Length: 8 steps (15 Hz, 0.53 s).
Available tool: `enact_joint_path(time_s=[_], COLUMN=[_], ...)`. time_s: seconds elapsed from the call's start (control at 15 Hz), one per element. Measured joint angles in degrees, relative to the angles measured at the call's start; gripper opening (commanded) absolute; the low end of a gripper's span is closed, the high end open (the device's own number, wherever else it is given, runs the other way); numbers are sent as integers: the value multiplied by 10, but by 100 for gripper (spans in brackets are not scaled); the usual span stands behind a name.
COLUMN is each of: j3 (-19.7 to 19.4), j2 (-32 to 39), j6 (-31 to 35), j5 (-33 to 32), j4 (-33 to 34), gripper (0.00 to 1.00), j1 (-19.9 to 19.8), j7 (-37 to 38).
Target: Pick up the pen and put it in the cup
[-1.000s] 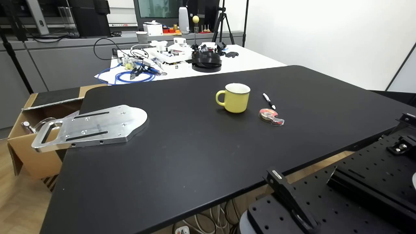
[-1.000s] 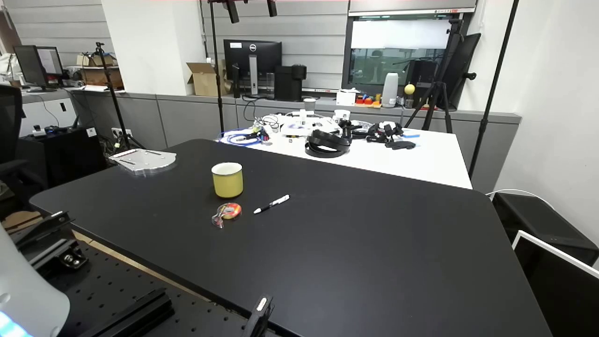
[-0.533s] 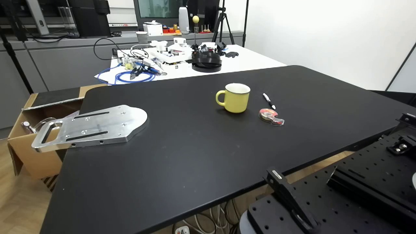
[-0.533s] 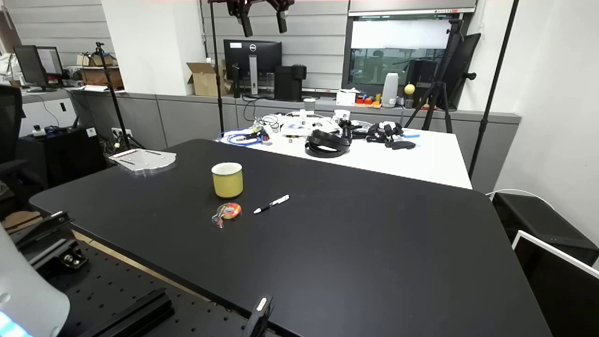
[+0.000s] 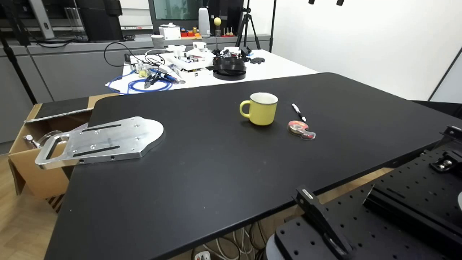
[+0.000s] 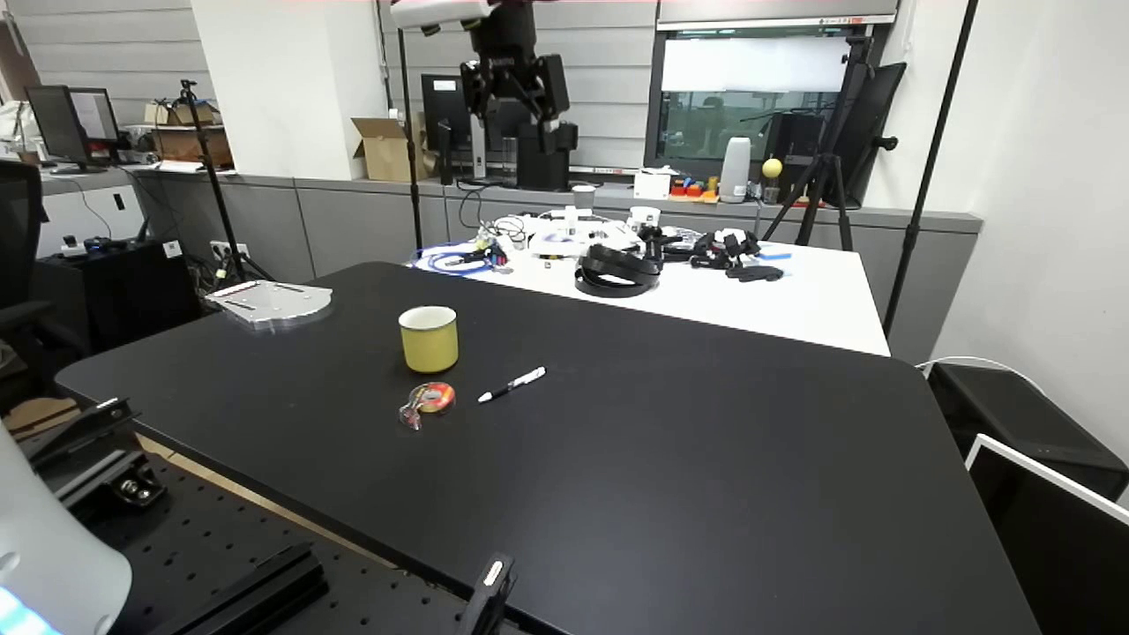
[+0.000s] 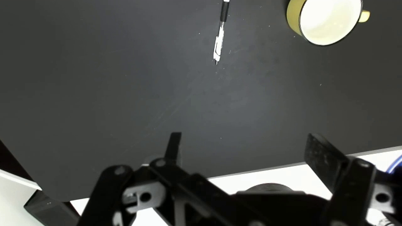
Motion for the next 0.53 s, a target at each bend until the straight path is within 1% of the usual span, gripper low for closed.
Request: enact_joint_path(time_s=[0.2, 0.53], j3=[0, 0], j2=[45, 123], j6=[65, 154], j5=[22, 23], j4=[-19, -60], gripper=[100, 100], j1=[0, 1], j7=[2, 3])
